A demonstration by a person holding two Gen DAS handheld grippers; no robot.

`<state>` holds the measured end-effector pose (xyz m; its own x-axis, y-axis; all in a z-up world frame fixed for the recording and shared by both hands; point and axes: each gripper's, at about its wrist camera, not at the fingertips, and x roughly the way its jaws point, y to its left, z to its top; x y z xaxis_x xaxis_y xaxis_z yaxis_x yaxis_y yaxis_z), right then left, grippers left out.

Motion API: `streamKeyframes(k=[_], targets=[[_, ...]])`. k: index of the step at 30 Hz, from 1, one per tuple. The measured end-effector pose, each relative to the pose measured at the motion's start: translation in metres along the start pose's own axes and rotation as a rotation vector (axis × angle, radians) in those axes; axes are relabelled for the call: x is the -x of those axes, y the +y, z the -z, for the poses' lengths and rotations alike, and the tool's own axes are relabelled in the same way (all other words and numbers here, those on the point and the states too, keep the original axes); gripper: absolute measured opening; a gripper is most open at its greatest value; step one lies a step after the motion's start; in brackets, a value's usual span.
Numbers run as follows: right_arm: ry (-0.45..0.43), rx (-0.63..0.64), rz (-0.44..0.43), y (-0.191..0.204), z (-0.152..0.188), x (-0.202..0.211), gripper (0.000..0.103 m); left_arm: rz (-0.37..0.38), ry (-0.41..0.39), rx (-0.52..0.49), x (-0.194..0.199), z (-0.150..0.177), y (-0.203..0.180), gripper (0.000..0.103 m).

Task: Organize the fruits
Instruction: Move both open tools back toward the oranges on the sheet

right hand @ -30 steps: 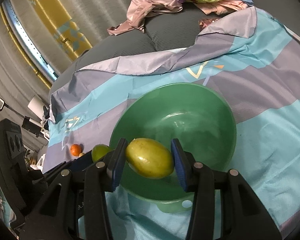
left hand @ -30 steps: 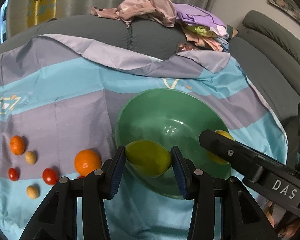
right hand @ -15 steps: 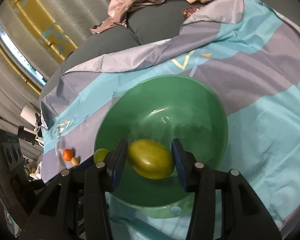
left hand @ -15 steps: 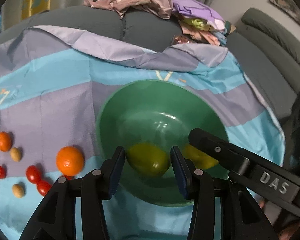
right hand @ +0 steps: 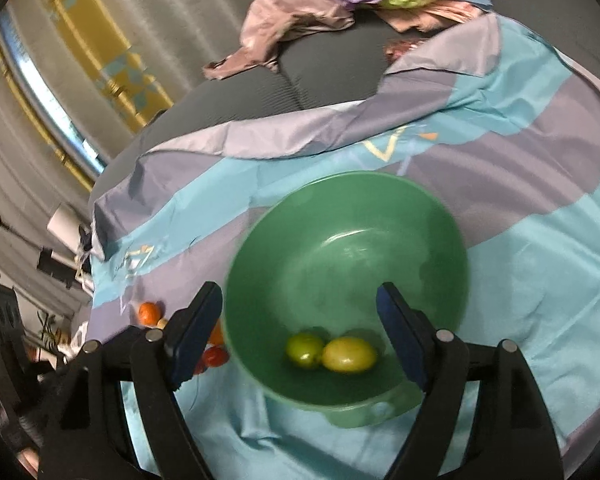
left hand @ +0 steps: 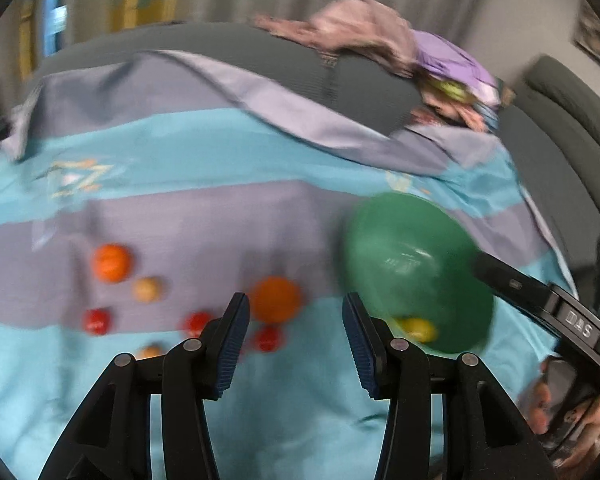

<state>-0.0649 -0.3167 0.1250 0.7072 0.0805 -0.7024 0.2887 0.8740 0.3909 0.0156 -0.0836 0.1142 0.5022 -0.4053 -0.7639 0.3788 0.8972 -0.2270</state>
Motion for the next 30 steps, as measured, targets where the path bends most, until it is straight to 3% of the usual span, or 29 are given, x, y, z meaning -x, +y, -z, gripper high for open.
streamKeyframes(k=[3,8,11,15,20,28,30], targets=[[0.015,0.076,-0.003,0.024,0.004,-0.007,0.081,-0.091,-0.019,0.077,0.020,0.003,0.048,0.048],[0.108,0.191,-0.036,0.074,0.014,-0.037,0.076,-0.153,-0.003,0.210,0.021,0.025,0.110,0.048],[0.178,0.239,-0.083,0.100,0.017,-0.058,0.068,-0.169,0.024,0.264,0.010,0.036,0.134,0.048],[0.243,0.311,-0.032,0.125,0.019,-0.090,0.057,-0.130,0.041,0.299,-0.003,0.020,0.143,0.048],[0.302,0.383,0.066,0.136,0.022,-0.125,0.052,-0.175,0.020,0.270,-0.024,-0.008,0.148,0.048],[0.327,0.471,0.153,0.141,0.033,-0.151,0.053,-0.234,0.089,0.227,-0.071,-0.022,0.157,0.048],[0.319,0.490,0.176,0.144,0.034,-0.154,0.053,-0.205,0.112,0.257,-0.079,-0.021,0.163,0.048]])
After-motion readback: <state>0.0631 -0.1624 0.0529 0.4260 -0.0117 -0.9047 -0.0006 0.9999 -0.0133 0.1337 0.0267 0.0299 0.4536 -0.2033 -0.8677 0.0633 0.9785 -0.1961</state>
